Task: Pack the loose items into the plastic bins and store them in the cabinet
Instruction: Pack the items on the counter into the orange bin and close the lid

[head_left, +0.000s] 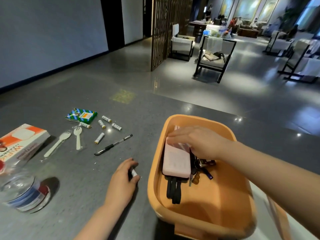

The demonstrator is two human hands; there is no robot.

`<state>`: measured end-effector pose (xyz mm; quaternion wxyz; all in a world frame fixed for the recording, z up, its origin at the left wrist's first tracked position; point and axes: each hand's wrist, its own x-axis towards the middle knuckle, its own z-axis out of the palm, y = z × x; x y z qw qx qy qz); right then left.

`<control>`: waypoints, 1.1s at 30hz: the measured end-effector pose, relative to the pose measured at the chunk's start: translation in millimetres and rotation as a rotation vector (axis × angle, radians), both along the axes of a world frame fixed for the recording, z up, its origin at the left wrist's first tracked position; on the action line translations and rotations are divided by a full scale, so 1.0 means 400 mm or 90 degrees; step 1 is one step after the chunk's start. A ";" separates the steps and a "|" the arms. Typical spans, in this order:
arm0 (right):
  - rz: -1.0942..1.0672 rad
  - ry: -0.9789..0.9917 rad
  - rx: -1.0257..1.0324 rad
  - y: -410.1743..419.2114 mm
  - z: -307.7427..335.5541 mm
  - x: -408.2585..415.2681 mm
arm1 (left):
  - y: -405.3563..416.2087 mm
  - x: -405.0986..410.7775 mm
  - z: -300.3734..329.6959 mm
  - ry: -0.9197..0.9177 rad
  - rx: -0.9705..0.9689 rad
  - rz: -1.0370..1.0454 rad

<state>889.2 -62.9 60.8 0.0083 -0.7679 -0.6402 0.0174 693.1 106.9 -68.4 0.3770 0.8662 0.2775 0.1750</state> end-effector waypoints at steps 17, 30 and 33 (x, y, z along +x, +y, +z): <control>-0.320 0.343 0.064 -0.023 -0.084 -0.085 | 0.007 0.027 0.015 0.008 0.042 0.012; 0.074 -0.112 -0.174 0.015 0.023 -0.037 | 0.007 0.025 0.002 0.000 0.042 0.016; 0.077 -0.109 -0.118 0.027 0.016 -0.022 | 0.008 0.026 0.001 0.000 0.037 0.011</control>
